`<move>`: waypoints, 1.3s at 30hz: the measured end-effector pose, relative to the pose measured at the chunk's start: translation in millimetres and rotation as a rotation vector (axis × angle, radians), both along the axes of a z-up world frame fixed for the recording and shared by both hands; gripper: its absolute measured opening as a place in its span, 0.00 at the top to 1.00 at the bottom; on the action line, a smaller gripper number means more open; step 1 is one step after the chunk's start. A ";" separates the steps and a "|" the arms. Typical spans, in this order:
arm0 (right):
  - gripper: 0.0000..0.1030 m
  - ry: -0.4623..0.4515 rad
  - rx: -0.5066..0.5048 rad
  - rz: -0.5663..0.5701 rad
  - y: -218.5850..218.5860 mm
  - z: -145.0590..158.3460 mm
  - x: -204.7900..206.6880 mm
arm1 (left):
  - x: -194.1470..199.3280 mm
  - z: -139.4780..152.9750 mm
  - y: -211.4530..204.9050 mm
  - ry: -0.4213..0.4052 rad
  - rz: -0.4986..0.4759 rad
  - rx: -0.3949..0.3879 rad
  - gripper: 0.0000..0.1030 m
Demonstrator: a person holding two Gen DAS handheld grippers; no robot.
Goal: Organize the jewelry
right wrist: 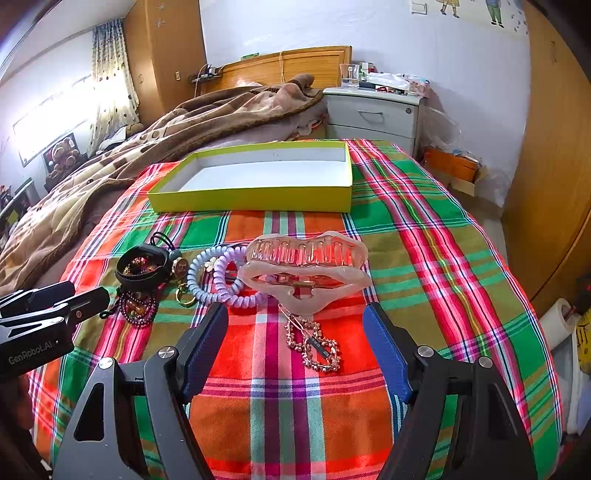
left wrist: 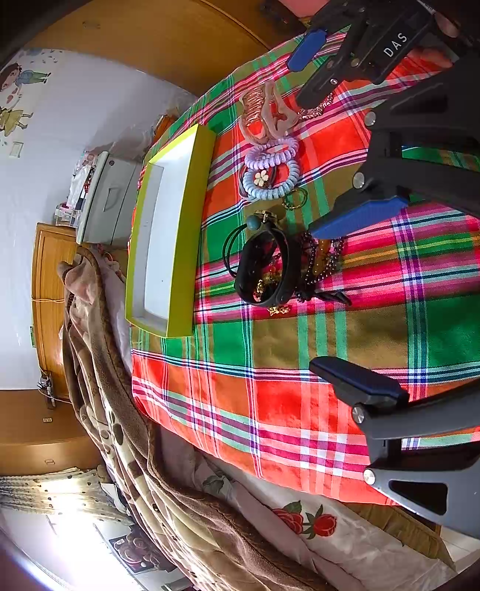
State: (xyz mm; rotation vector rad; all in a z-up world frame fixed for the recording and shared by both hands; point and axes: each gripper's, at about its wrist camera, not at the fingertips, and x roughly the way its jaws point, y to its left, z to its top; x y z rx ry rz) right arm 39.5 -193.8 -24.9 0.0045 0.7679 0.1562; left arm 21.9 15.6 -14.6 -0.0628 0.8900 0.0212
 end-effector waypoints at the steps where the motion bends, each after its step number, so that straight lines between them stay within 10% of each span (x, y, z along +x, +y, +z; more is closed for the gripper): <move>1: 0.27 0.000 0.000 0.000 -0.2 0.1 0.1 | -0.2 0.5 0.3 -0.001 0.001 -0.001 0.34; 26: 0.27 -0.037 0.033 0.023 -11.2 3.8 3.3 | 6.3 0.2 3.3 0.022 -0.025 -0.033 0.34; 39: 0.27 -0.071 0.032 0.245 -32.1 14.4 33.3 | 30.3 2.1 27.7 0.016 -0.097 -0.182 0.34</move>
